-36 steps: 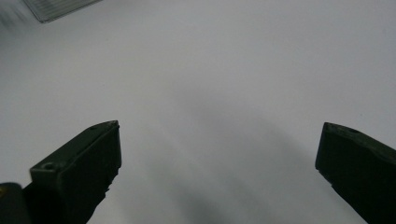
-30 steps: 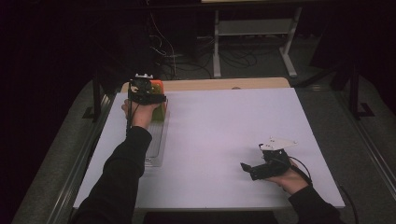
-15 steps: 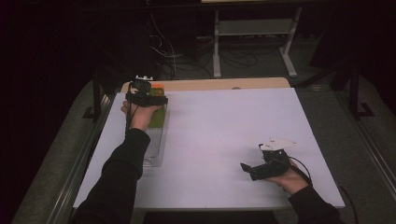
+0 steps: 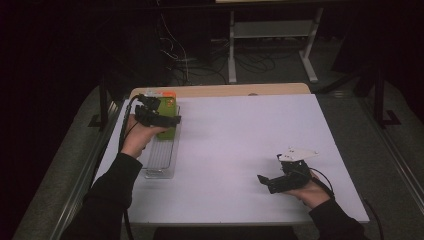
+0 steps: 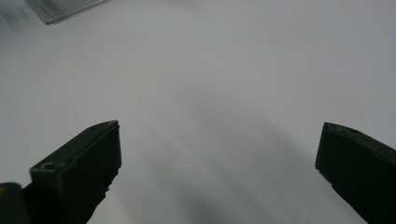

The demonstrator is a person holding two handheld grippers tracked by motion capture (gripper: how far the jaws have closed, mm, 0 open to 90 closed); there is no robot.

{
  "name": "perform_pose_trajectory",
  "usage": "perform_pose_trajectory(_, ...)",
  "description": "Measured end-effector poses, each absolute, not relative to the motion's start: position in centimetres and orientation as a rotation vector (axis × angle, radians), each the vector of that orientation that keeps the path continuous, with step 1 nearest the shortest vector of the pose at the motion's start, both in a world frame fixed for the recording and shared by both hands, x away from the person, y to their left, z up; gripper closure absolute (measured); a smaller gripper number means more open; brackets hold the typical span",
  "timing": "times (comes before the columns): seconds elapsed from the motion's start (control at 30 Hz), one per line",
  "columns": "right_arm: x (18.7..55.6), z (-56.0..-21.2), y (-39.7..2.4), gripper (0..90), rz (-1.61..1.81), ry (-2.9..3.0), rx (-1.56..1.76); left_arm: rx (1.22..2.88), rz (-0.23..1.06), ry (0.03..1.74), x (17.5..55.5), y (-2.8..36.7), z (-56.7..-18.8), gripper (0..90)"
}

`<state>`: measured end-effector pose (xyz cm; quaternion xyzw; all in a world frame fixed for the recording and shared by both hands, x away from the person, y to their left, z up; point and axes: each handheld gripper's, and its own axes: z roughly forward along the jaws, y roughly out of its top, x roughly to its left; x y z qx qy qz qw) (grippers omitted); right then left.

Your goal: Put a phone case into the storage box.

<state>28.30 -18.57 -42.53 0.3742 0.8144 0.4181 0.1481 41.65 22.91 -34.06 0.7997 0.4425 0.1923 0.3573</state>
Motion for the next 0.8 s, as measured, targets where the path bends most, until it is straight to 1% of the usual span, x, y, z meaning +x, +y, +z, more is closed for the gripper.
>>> perform_pose_trajectory(0.13,28.3,-42.4,-18.6,0.0,1.207,2.341,1.072,2.063,0.409,0.981,39.0,22.6,-34.0,0.0)
perform_pose_trajectory(0.27,28.2,-42.2,-18.7,0.0,1.219,2.34,1.058,2.041,0.347,0.865,36.3,22.3,-34.3,0.0)
perform_pose_trajectory(0.43,28.0,-41.8,-18.8,0.0,1.232,2.35,1.035,2.044,0.312,0.741,33.5,22.4,-35.5,0.0)
perform_pose_trajectory(0.5,27.9,-41.6,-19.0,0.0,1.241,2.356,1.011,2.055,0.311,0.708,32.5,22.6,-36.3,0.0)
perform_pose_trajectory(0.6,27.8,-41.4,-19.2,0.0,1.248,2.357,0.996,2.078,0.273,0.695,31.3,22.9,-37.9,0.0)
perform_pose_trajectory(0.67,27.8,-41.4,-19.4,0.0,1.253,2.35,0.995,2.099,0.272,0.694,30.9,23.1,-38.7,0.0)
perform_pose_trajectory(0.8,27.8,-41.2,-19.6,0.0,1.262,2.336,1.009,2.084,0.264,0.693,30.8,23.1,-38.6,0.0)
